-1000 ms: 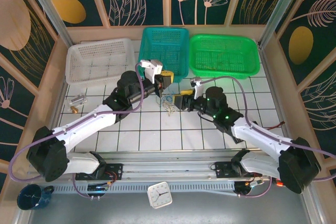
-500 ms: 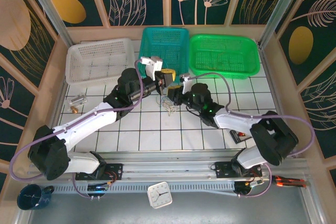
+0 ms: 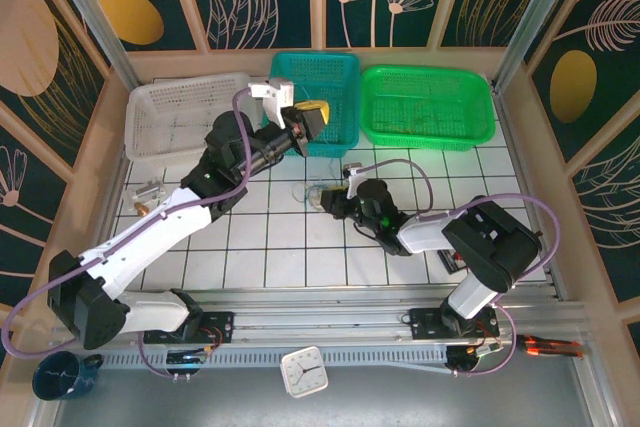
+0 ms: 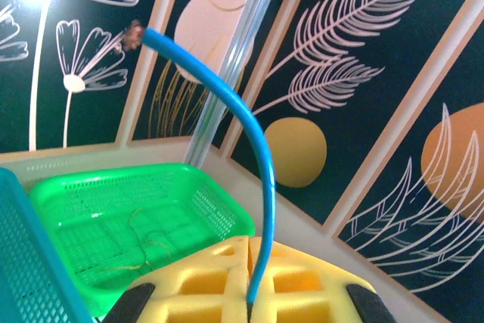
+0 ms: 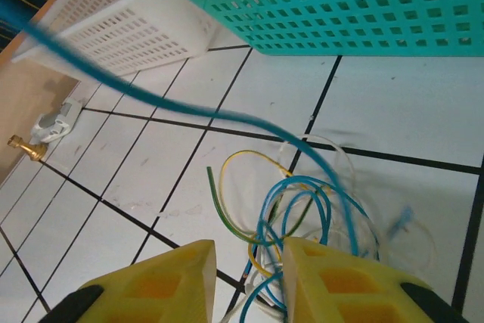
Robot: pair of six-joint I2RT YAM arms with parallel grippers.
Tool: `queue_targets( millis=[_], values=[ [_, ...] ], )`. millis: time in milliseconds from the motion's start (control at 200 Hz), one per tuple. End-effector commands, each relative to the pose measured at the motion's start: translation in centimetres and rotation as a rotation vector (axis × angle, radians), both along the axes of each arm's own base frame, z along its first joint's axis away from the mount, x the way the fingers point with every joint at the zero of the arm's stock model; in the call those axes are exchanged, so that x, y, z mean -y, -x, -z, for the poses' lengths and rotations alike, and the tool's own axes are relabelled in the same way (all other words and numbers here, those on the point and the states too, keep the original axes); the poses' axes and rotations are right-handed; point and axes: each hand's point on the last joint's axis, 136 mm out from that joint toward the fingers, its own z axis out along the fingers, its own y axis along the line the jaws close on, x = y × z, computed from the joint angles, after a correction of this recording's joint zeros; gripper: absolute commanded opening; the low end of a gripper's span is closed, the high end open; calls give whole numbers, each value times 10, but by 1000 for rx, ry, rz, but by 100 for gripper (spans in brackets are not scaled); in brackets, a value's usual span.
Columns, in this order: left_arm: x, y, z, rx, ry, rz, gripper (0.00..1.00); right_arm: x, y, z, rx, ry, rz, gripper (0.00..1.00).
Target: Untangle the cables
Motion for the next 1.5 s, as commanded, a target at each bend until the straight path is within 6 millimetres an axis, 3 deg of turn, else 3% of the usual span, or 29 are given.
queue_targets(
  millis=[0,495,751,1171,1491],
  values=[
    [-7,8,-32,21,61,-5,0,4,-2,1,10,-27,46,31],
    [-17,27,-101,85,166,37,0,15,6,20,-35,-18,71,31],
    [-21,29,-115,100,183,27,0,18,4,15,-26,-20,87,31],
    [-58,-6,-103,137,39,-289,0,23,12,-24,26,-49,76,40],
    [-124,-64,-97,118,-40,-530,0,37,16,-59,84,-58,102,54]
  ],
)
